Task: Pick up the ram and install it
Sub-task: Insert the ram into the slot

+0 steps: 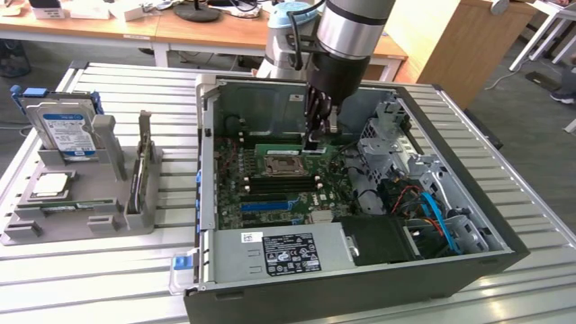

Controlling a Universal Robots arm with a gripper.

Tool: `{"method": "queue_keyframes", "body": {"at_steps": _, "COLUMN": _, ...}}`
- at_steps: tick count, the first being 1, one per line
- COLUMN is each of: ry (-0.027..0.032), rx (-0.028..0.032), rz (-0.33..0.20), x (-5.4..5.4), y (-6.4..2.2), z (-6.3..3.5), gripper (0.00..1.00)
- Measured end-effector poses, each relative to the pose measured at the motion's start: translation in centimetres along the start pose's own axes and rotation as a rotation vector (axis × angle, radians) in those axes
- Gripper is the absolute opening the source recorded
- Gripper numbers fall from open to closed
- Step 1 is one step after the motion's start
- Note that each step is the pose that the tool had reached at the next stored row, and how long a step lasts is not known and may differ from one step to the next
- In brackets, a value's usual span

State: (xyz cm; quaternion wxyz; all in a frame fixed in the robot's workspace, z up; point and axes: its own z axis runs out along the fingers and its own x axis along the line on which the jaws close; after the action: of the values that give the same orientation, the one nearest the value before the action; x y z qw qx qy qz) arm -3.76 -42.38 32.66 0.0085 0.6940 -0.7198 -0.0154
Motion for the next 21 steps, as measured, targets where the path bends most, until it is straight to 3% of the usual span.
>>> {"method": "queue_keyframes", "body": {"at_steps": 21, "ry": 0.0004, "rx": 0.0004, "rz": -0.003, "x": 0.0, "y": -0.09, "z": 2.7, "gripper": 0.11}}
